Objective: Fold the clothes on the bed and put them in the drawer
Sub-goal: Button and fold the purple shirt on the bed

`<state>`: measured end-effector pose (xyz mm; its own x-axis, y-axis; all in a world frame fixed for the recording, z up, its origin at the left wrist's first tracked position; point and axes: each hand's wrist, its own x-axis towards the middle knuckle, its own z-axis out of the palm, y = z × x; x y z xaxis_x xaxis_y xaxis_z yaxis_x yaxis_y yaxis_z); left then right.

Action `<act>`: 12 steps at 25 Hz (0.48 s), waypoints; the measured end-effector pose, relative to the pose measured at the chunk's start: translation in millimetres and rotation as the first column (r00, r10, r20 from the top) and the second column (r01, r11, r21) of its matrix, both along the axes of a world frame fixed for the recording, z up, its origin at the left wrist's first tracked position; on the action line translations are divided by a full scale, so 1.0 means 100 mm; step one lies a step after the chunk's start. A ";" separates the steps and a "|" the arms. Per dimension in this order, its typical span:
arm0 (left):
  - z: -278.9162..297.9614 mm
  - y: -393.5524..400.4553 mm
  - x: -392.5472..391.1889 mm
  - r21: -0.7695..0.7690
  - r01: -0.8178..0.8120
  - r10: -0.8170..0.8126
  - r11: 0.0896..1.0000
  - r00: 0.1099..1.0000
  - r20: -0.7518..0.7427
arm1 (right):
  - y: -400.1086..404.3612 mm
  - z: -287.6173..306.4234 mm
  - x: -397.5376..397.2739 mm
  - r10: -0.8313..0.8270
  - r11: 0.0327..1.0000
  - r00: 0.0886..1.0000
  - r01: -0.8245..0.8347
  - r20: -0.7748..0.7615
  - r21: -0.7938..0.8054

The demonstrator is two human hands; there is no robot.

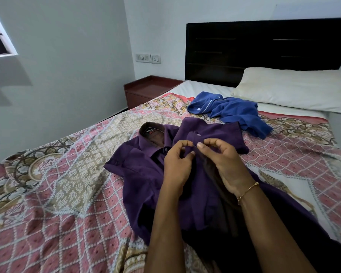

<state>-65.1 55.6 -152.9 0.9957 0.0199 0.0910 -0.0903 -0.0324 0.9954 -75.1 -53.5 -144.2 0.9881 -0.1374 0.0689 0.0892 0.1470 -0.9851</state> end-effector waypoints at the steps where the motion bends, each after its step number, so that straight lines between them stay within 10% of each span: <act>1: -0.01 -0.01 0.01 0.002 -0.011 0.011 1.000 0.999 0.034 | -0.01 -0.03 0.00 -0.006 0.994 0.999 0.011 0.042 -0.110; 7: -0.02 -0.02 0.04 0.073 -0.138 0.132 0.988 0.988 0.073 | 0.02 -0.05 0.00 -0.119 0.731 0.911 0.350 0.396 -0.585; 12: 0.01 -0.02 0.03 -0.048 -0.084 0.084 0.995 0.996 -0.001 | -0.05 -0.08 0.04 0.016 0.601 0.926 0.293 0.377 -0.744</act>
